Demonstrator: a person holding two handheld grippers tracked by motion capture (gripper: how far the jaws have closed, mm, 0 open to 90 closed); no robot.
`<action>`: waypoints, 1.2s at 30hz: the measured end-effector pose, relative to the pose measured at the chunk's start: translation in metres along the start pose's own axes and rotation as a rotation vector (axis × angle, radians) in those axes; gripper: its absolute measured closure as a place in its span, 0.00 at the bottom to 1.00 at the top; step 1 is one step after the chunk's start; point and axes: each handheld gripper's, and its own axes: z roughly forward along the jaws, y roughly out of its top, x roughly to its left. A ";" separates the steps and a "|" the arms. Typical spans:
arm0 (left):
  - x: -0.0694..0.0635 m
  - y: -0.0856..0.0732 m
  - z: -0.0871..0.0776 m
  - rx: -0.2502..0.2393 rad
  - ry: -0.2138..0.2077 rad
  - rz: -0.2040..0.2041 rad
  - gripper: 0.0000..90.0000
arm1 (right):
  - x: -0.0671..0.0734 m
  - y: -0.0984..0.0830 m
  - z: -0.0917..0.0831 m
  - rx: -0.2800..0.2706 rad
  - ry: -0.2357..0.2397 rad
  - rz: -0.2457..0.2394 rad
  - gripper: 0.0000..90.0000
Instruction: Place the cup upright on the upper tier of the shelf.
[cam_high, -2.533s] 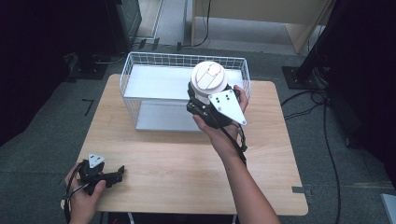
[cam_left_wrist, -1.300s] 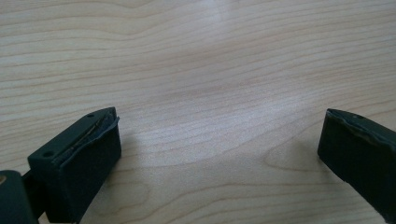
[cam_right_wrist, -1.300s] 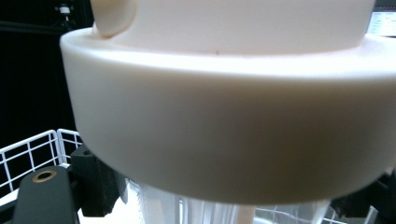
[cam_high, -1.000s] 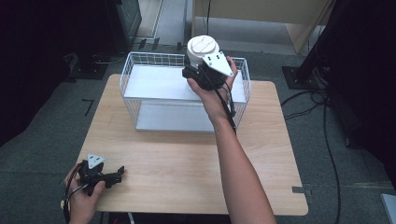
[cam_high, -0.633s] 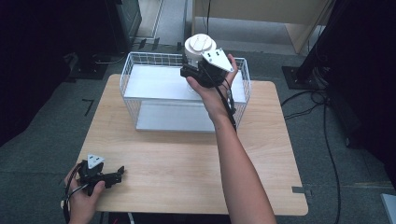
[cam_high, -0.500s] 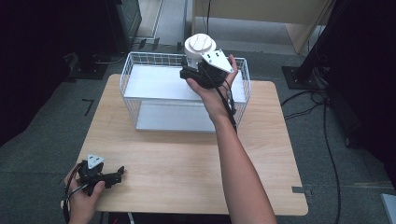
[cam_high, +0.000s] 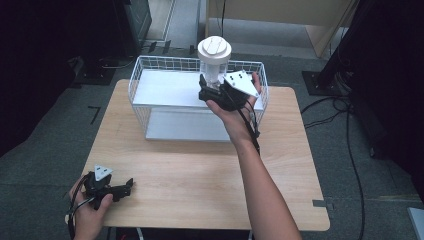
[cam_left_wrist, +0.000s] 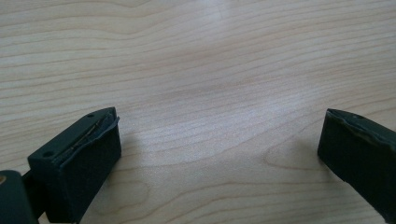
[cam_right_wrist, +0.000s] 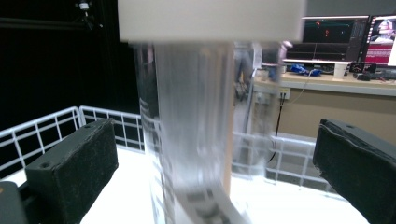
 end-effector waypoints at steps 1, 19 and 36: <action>0.000 0.000 0.000 0.000 0.000 0.001 0.00 | -0.001 -0.002 -0.003 -0.003 0.002 -0.006 0.00; -0.001 0.000 0.000 0.004 0.006 0.004 0.00 | -0.030 -0.061 -0.056 0.031 0.009 -0.011 0.00; -0.001 0.000 0.000 0.005 0.005 0.006 0.00 | -0.070 -0.121 -0.103 0.107 -0.088 -0.044 0.01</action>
